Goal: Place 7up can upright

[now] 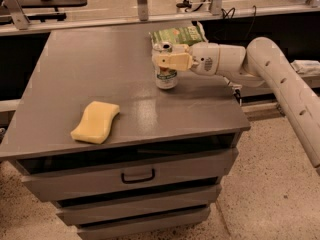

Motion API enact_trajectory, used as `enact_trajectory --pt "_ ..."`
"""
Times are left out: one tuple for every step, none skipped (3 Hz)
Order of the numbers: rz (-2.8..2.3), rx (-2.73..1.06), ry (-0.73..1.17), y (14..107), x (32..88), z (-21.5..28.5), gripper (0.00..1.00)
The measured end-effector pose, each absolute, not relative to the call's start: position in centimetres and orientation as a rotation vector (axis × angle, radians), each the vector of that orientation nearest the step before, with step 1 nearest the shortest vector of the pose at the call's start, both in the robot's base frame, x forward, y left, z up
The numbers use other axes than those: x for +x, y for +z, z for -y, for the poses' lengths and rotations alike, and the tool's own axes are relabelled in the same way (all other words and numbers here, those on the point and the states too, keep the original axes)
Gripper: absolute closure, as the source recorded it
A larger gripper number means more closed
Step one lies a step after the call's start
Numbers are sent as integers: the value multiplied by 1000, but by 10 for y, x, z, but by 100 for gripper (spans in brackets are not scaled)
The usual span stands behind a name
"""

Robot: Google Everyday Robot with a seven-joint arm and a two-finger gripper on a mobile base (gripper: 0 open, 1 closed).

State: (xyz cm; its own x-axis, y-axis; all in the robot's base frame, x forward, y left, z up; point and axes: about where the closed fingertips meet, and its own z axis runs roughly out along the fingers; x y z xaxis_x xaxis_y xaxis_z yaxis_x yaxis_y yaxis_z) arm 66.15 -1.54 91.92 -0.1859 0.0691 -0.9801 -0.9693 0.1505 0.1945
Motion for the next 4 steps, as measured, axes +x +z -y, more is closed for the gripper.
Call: enact_trajectory --pt "-1331 -1046 1253 906 655 16 59" --pt "-1302 -1099 1239 901 651 18 35" --pt "-1297 -1112 1219 905 650 22 4" --pt "-1280 -1151 1152 919 646 36 0"
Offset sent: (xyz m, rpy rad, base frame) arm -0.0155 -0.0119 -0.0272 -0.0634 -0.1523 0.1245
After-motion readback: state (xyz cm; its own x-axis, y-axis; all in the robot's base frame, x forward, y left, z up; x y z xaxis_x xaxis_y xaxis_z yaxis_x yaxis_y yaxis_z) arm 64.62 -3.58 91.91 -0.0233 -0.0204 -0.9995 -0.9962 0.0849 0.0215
